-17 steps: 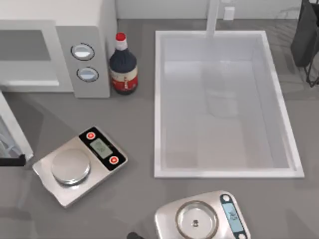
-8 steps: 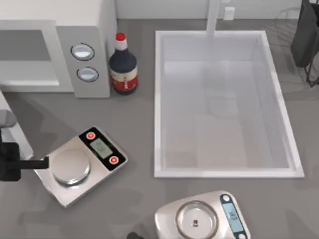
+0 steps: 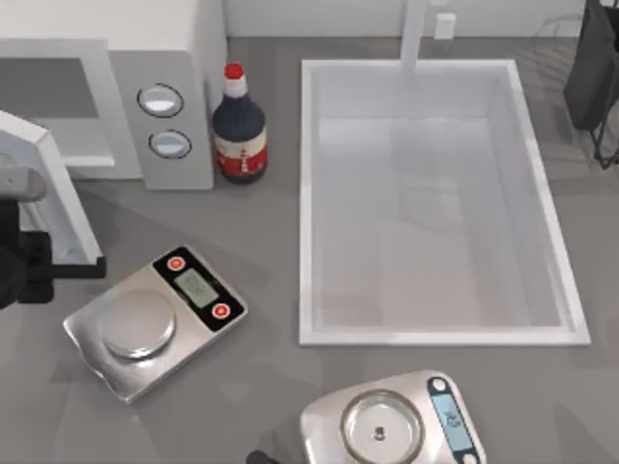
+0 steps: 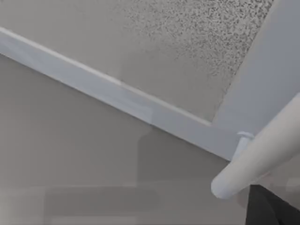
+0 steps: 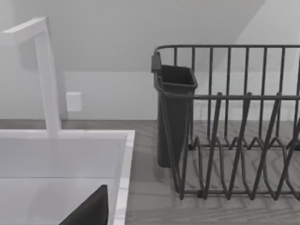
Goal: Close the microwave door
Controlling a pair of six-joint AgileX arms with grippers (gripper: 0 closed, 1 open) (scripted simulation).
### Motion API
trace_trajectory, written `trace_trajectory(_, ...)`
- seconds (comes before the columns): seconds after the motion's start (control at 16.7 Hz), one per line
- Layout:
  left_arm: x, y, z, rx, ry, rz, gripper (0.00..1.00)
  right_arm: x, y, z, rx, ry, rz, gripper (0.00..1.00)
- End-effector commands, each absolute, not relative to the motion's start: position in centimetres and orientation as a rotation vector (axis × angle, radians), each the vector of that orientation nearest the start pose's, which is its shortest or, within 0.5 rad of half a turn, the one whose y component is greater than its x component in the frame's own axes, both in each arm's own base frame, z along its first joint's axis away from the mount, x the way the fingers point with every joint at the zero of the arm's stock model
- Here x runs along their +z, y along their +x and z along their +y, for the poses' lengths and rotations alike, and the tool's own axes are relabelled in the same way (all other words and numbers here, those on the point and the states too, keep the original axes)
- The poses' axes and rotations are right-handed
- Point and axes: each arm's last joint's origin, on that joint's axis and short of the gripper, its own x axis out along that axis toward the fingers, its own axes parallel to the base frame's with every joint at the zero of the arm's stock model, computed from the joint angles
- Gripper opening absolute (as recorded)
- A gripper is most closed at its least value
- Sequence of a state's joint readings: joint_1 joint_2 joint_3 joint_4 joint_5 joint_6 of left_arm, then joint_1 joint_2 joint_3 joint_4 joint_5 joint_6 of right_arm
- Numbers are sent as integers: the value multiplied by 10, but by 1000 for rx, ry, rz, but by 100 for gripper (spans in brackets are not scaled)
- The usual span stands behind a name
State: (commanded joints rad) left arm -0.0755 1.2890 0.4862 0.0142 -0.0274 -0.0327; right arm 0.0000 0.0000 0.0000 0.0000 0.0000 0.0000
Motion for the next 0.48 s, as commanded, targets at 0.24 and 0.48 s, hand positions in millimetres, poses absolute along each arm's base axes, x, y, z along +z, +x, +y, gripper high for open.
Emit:
trace_trajectory(0.24,137,275,-17,-27,4,801,0,160,106,-1,0,0,0,100)
trace_trajectory(0.48,135,290,-17,-27,3,786,0,160,106,-1,0,0,0,100)
